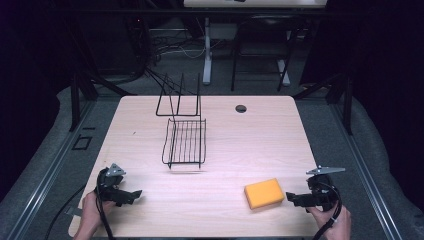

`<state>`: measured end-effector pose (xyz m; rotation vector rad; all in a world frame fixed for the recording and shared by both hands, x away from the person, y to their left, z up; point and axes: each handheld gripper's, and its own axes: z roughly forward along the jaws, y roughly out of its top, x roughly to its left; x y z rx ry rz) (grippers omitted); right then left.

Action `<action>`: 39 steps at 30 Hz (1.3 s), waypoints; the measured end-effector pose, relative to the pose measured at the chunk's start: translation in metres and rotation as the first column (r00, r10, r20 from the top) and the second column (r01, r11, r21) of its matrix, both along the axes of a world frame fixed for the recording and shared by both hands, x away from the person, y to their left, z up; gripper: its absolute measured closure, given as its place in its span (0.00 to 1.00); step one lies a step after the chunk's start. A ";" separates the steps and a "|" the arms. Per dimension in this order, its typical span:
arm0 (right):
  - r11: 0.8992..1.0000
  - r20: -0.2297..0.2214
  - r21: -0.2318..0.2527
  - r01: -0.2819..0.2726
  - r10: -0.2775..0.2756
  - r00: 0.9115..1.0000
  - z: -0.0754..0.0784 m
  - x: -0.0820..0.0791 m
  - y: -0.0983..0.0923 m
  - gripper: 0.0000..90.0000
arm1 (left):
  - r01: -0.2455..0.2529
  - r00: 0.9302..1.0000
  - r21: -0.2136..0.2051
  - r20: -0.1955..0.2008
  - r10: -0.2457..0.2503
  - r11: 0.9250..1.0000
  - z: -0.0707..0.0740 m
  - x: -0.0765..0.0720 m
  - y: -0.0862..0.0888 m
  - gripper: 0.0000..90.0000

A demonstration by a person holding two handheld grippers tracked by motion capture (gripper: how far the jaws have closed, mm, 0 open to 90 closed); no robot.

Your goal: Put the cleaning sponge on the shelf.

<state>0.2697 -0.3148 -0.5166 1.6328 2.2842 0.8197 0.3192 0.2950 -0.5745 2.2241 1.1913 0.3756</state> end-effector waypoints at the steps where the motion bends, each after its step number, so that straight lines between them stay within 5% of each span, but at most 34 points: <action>1: 1.000 -0.001 -0.002 -0.011 0.011 1.000 0.001 0.001 0.002 0.08 | -0.002 1.000 0.000 0.002 0.002 1.000 0.001 0.000 0.001 0.00; 14: 0.991 -0.016 0.041 -0.126 0.127 0.992 -0.003 0.011 0.031 0.18 | 0.004 1.000 0.004 -0.011 -0.004 1.000 0.000 0.001 0.000 0.00; 20: 0.990 -0.063 -0.004 -0.139 0.138 0.988 -0.006 0.020 0.038 0.32 | 0.010 1.000 0.005 -0.013 -0.010 1.000 0.000 0.001 -0.001 0.00; 28: 0.990 -0.131 -0.004 -0.138 0.137 0.982 -0.011 0.038 0.046 0.45 | 0.012 1.000 -0.009 -0.015 -0.013 1.000 -0.001 0.002 0.000 0.00; 39: 0.994 -0.139 0.005 -0.109 0.109 0.984 -0.013 0.038 0.041 0.52 | 0.012 1.000 -0.012 -0.009 -0.012 1.000 -0.001 0.002 -0.001 0.00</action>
